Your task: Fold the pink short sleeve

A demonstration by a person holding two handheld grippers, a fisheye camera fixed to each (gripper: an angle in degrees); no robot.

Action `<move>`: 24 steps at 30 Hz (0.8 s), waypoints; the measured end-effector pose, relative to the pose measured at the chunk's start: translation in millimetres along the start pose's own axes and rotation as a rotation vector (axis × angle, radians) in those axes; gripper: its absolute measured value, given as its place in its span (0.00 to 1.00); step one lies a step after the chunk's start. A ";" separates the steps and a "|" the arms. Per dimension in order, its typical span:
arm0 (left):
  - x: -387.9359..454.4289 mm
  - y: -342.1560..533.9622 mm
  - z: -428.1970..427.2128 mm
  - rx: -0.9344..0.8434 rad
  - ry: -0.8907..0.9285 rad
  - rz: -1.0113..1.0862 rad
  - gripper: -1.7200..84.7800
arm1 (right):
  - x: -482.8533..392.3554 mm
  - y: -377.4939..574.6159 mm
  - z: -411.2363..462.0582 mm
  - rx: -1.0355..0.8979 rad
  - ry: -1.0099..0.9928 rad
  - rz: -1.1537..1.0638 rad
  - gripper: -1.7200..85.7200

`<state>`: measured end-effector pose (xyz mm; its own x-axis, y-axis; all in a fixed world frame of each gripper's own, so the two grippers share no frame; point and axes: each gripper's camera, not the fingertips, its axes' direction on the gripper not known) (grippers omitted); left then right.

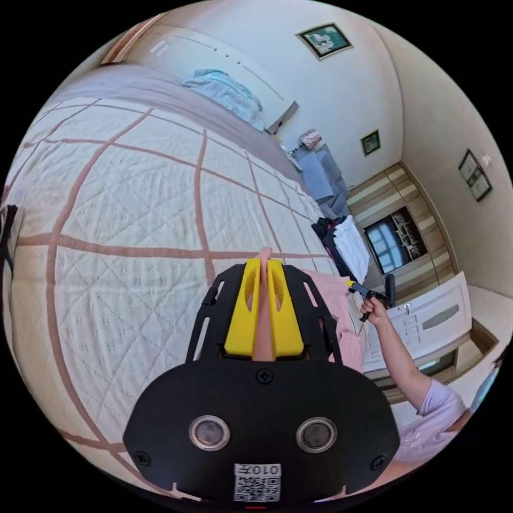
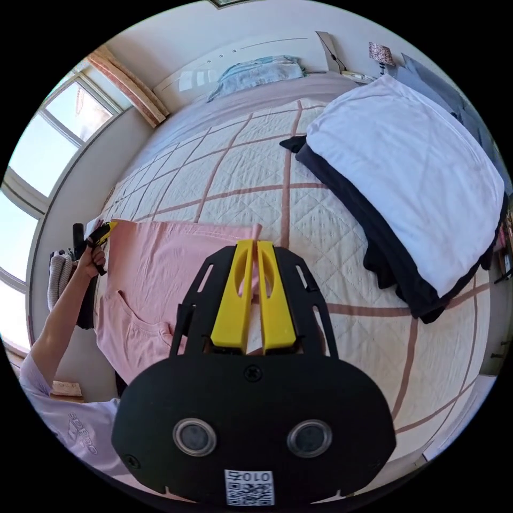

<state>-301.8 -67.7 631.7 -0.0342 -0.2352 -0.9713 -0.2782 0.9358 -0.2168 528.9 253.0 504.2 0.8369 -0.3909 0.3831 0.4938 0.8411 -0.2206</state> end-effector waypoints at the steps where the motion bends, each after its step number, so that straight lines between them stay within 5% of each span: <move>1: 7.6 7.5 -10.3 0.033 0.053 0.061 0.03 | -2.3 5.0 -7.2 0.020 -0.011 -0.026 0.06; 6: 71.8 64.7 -79.9 0.166 0.230 0.387 0.02 | -46.6 101.0 -101.6 0.290 -0.140 -0.464 0.06; 11: 165.2 211.3 -120.3 -0.032 0.108 0.880 0.02 | -57.8 233.1 -121.7 0.217 -0.227 -0.751 0.06; 16: 141.1 283.5 -92.7 -0.291 0.039 0.805 0.02 | -44.3 294.8 -77.2 -0.023 -0.237 -0.657 0.06; 24: 141.8 316.0 -79.8 -0.294 0.004 0.764 0.03 | -56.1 328.1 -81.5 -0.041 -0.194 -0.642 0.06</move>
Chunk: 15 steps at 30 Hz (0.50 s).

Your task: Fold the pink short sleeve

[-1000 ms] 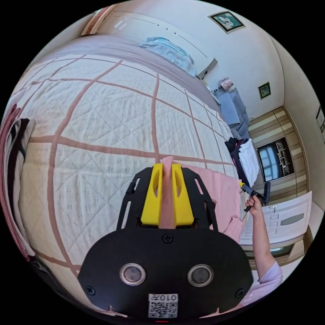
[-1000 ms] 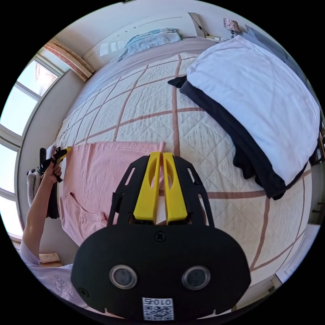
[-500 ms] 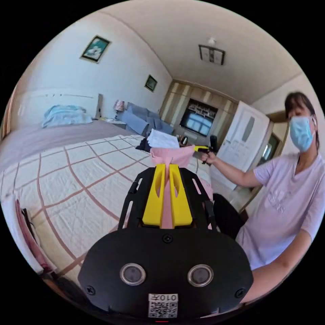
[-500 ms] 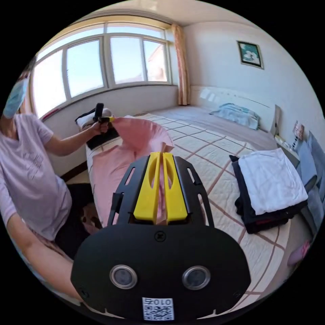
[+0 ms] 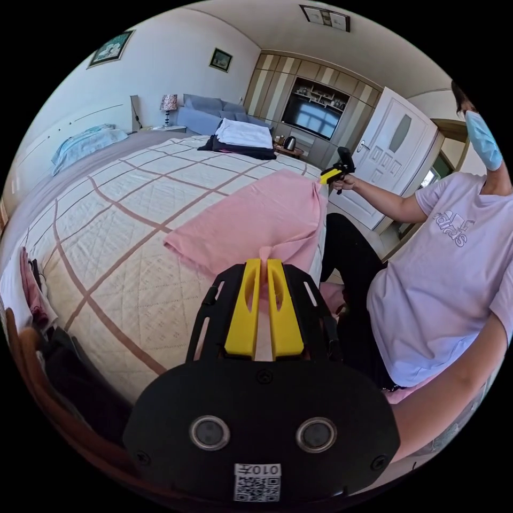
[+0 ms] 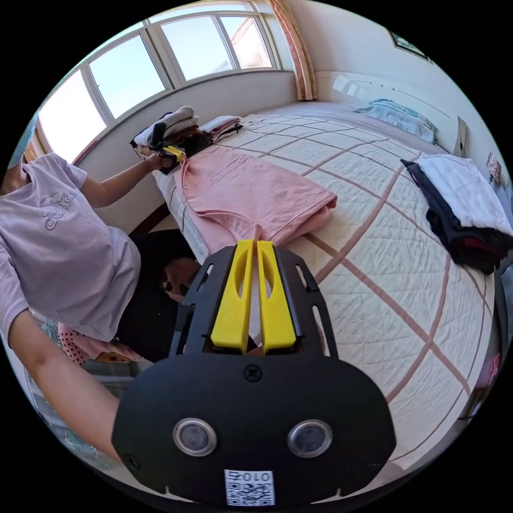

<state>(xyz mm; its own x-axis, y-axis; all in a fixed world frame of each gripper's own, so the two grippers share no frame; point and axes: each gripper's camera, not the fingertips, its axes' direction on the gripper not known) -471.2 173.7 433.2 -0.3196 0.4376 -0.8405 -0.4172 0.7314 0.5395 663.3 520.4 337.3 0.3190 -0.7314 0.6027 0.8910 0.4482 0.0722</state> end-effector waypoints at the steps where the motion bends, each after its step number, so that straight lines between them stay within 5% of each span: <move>1: 5.6 0.5 1.6 -0.010 -0.027 -0.002 0.03 | -2.8 0.5 -0.9 -0.002 0.000 -0.007 0.06; 11: 75.9 23.8 20.9 0.003 -0.143 -0.074 0.07 | -14.0 36.9 2.9 -0.082 -0.021 0.069 0.05; 15: 125.6 21.5 8.8 0.084 -0.197 -0.102 0.08 | -30.4 46.4 -21.7 0.026 0.048 0.075 0.05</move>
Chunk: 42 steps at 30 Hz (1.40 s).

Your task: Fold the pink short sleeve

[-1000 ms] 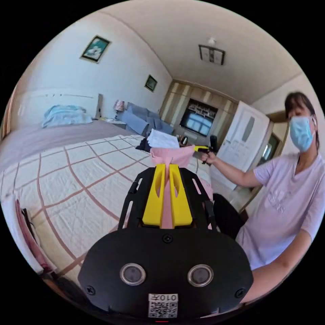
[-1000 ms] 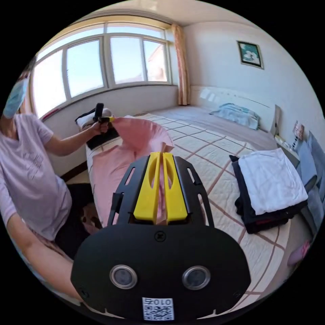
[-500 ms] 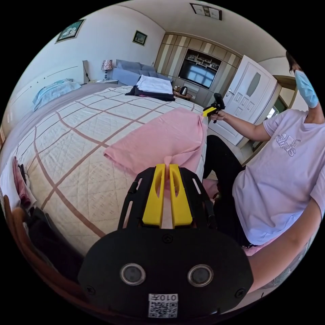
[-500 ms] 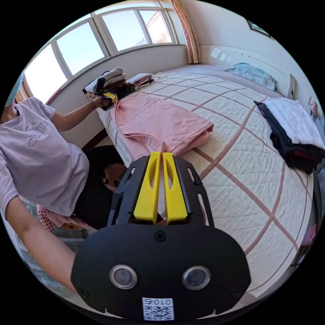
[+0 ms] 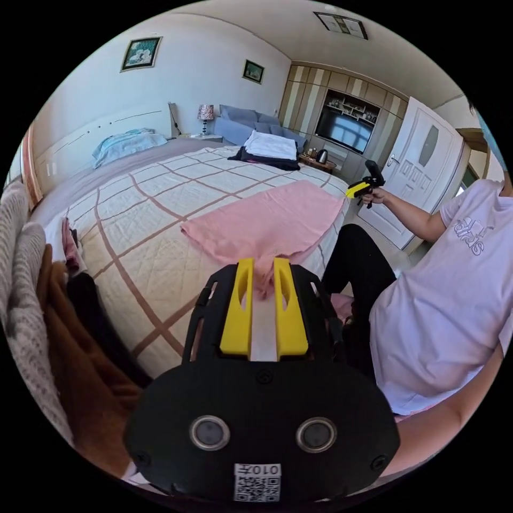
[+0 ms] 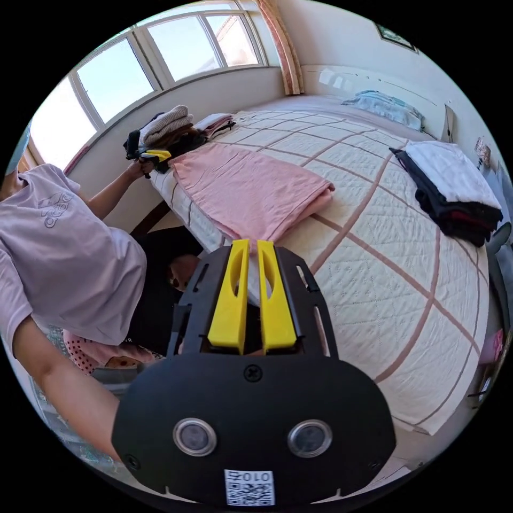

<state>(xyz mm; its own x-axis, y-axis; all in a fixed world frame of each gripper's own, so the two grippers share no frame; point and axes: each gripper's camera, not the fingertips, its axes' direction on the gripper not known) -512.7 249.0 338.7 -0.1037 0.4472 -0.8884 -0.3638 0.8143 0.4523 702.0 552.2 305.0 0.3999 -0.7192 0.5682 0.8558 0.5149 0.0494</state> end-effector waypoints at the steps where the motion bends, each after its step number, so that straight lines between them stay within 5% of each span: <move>1: 20.4 -5.8 -7.6 0.029 -0.057 0.017 0.08 | -3.7 -1.2 -2.9 0.022 0.016 -0.005 0.05; 6: 69.3 -38.1 11.3 -0.036 -0.216 0.075 0.09 | -7.0 -15.4 10.1 0.138 0.119 0.074 0.06; 11: 65.5 -35.8 101.7 -0.252 -0.148 -0.022 0.10 | 23.8 -11.2 64.6 -0.035 0.119 0.265 0.08; 16: 85.7 -36.3 92.2 -0.157 -0.165 -0.107 0.11 | 32.5 6.6 28.7 0.103 0.146 0.431 0.18; 21: 183.5 -80.4 85.2 -0.059 -0.320 0.116 0.13 | 47.9 57.4 19.7 0.094 0.010 0.652 0.19; 27: 307.9 -141.0 190.9 -0.106 -0.300 0.475 0.14 | 78.9 93.7 45.9 0.250 -0.316 0.857 0.16; 32: 396.9 -178.4 282.9 -0.122 -0.346 0.705 0.15 | 99.2 92.1 52.1 0.213 -0.340 0.902 0.09; 42: 441.7 -193.6 353.3 -0.113 -0.640 0.739 0.10 | 99.2 87.3 10.6 0.273 -0.358 0.751 0.07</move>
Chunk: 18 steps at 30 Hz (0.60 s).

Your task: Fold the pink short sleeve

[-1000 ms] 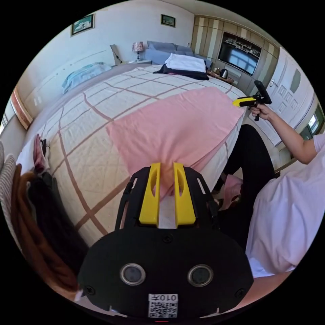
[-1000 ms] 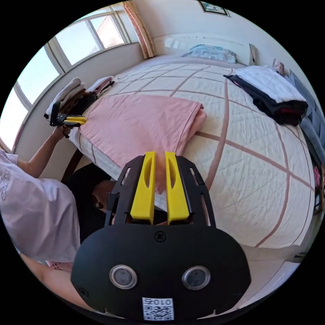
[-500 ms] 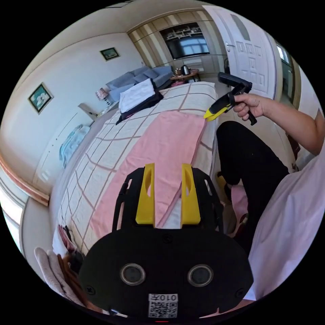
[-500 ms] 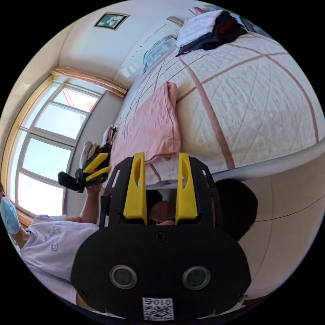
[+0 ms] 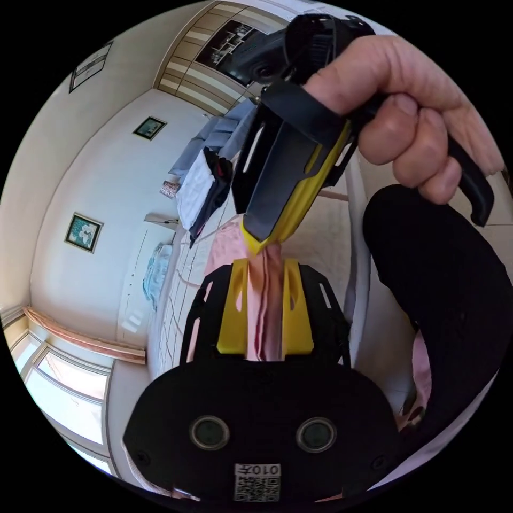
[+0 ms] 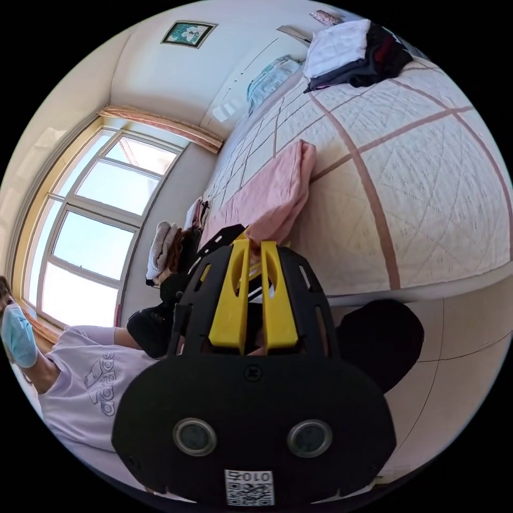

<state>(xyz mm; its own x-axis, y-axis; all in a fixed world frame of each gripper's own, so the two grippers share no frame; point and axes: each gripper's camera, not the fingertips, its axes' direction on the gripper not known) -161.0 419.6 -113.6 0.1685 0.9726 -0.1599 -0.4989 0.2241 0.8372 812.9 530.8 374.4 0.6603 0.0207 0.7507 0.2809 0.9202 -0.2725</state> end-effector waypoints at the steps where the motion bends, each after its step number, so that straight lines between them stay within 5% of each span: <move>1: -4.8 1.8 5.7 -0.010 0.012 -0.017 0.09 | -0.4 0.7 -3.3 0.007 -0.001 -0.010 0.07; 7: -87.5 55.3 27.4 0.085 0.364 -0.383 0.06 | 24.3 0.5 -29.2 0.171 0.030 0.017 0.12; 11: -137.6 118.7 28.8 0.208 0.484 -0.585 0.05 | 40.0 -30.5 -10.6 0.153 -0.140 0.040 0.14; 18: -236.7 259.0 44.4 0.416 0.681 -1.059 0.05 | 6.2 -48.4 45.6 0.084 -0.086 -0.009 0.13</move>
<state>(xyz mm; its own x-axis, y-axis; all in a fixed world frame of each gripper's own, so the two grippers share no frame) -292.3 244.7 164.3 -0.2057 0.2043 -0.9570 -0.0750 0.9718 0.2236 771.7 504.2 419.6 0.5948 0.0424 0.8028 0.2248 0.9500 -0.2167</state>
